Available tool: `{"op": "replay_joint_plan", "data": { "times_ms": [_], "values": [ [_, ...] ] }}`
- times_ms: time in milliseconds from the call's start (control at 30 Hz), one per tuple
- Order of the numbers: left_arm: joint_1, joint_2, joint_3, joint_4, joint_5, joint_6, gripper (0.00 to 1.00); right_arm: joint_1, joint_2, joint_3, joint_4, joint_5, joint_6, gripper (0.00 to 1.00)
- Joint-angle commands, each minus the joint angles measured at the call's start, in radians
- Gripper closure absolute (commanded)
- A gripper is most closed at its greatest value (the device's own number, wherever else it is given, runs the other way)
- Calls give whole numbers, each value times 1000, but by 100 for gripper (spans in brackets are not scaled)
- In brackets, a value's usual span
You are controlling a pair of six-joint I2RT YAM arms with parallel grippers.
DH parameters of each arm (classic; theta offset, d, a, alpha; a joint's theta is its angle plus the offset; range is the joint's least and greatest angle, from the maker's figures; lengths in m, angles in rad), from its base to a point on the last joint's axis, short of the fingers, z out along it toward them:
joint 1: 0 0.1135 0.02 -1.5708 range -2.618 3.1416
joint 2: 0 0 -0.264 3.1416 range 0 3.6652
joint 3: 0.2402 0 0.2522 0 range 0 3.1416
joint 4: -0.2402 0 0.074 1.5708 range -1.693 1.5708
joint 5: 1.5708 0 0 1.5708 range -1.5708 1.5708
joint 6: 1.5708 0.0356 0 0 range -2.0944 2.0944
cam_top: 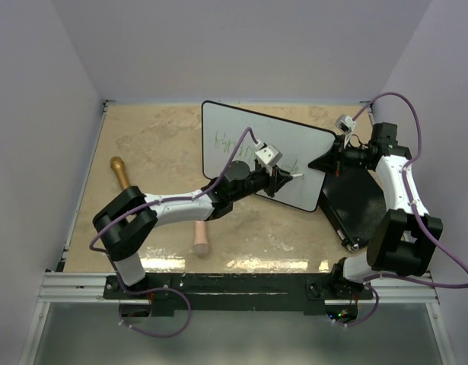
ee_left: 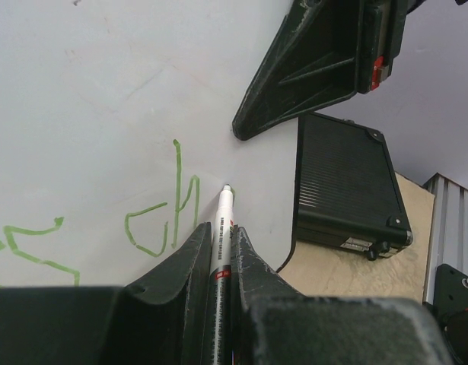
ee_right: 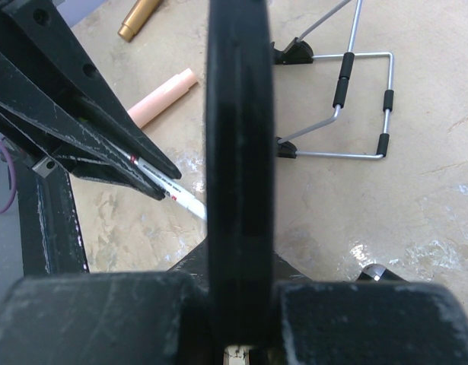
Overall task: Write a sentence on the whiteboard
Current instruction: Write on the whiteboard at the center of the board.
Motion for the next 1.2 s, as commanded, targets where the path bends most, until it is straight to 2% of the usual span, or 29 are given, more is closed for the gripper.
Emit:
{"op": "replay_joint_plan", "data": {
  "times_ms": [0, 533, 1167],
  "values": [
    [23, -58, 1, 68, -40, 26, 100, 5, -19, 10, 0, 53, -32, 100],
    [40, -49, -46, 36, -34, 14, 100, 4, -21, 10, 0, 53, -32, 100],
    [38, -1, -26, 11, 16, -15, 100, 5, -22, 10, 0, 52, -32, 100]
  ]
}}
